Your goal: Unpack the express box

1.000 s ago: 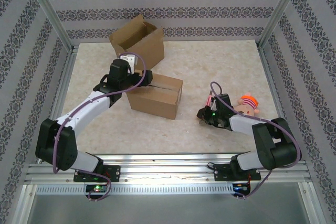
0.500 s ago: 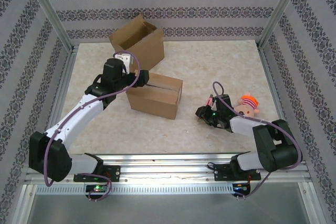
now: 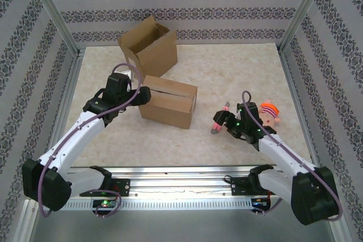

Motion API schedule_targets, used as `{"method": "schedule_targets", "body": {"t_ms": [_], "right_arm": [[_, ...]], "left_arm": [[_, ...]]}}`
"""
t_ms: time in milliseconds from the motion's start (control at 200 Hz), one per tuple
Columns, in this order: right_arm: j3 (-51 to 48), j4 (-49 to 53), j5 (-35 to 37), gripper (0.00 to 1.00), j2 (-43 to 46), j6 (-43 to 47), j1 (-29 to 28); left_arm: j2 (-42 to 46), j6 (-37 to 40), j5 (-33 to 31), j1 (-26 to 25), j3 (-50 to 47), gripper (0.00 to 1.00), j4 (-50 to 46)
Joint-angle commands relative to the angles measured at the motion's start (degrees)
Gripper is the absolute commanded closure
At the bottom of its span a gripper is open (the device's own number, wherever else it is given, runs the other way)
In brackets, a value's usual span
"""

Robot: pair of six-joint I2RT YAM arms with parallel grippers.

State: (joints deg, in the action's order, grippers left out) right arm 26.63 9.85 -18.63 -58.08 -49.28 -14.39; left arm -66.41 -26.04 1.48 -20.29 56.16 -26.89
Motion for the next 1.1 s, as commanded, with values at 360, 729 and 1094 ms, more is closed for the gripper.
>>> {"method": "schedule_targets", "body": {"t_ms": [360,729,1094], "right_arm": [[39.8,1.4,-7.9,0.10,-24.4,21.1,-0.9],[49.9,-12.9,-14.3,0.04,-45.8,16.4,-7.0],[32.5,-21.0,-11.9,0.05,-35.2,10.3,-11.1]], "left_arm": [[-2.6,-9.2,4.1,-0.6,-13.0,0.75,4.0],[-15.0,-8.1,2.3,2.5,-11.0,0.82,13.2],[-20.4,-6.6,5.0,3.0,-6.5,0.82,15.8]]}}
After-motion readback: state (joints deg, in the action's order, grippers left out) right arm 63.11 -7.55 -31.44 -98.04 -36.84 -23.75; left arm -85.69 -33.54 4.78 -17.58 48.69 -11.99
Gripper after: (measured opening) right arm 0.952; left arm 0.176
